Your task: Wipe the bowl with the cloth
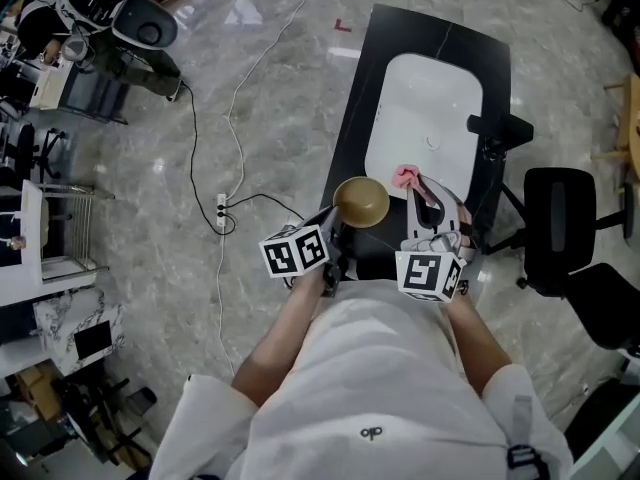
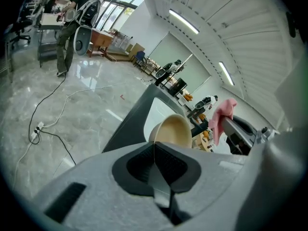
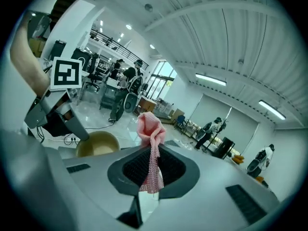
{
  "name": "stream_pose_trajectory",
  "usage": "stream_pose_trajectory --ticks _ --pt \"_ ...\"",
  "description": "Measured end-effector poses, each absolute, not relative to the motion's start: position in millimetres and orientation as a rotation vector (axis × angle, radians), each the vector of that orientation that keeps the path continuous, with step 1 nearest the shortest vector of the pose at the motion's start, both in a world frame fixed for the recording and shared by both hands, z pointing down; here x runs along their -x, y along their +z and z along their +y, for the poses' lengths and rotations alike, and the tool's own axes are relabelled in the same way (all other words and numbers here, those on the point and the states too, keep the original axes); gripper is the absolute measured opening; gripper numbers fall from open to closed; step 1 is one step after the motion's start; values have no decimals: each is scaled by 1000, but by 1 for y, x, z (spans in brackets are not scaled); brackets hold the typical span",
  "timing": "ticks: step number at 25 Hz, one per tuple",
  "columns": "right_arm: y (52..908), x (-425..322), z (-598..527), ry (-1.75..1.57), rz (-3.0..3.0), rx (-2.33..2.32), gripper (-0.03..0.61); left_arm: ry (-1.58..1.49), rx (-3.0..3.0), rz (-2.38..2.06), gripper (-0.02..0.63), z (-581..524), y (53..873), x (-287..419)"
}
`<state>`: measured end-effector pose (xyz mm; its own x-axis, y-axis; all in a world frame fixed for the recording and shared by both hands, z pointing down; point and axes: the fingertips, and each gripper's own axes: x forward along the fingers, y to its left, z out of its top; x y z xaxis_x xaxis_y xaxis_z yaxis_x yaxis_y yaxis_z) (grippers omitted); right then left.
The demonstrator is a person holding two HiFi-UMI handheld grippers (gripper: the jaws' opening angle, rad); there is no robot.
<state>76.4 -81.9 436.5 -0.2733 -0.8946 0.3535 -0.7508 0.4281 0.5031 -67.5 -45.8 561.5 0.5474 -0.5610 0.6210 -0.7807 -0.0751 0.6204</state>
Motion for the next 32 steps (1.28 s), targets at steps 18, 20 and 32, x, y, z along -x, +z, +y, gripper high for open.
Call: stream_pose_trajectory --ticks 18,20,32 --pt "504 -82 -35 96 -2110 -1270 28 226 -1500 -1075 15 -35 623 72" --pt "506 -83 -36 99 -2109 -1273 28 231 -1500 -1081 15 -37 625 73" --pt "507 -82 -36 111 -2116 -1270 28 195 -1462 -1087 17 -36 630 74"
